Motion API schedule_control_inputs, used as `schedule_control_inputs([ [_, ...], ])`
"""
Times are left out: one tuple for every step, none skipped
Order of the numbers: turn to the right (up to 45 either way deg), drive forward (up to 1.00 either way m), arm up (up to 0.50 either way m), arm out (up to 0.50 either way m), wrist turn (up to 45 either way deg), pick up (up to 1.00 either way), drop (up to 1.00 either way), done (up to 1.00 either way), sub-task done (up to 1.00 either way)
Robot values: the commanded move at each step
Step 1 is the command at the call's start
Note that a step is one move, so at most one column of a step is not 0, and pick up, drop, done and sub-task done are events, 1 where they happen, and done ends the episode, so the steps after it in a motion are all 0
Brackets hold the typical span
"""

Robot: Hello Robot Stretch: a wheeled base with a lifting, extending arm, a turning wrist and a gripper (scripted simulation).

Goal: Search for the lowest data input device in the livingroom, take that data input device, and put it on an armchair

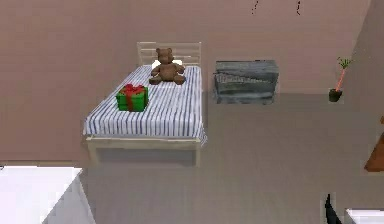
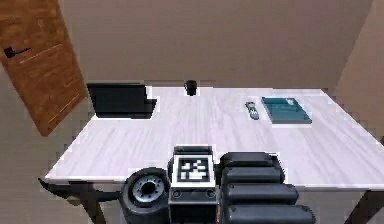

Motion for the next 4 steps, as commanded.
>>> schedule_control_inputs([
  [18.0, 0.00, 0.00, 0.00, 0.0, 0.00, 0.00, 0.00, 0.00],
  [0.0, 0.95, 0.00, 0.00, 0.0, 0.00, 0.00, 0.00, 0.00],
  [30.0, 0.00, 0.00, 0.00, 0.0, 0.00, 0.00, 0.00, 0.00],
  [0.0, 1.00, 0.00, 0.00, 0.0, 0.00, 0.00, 0.00, 0.00],
])
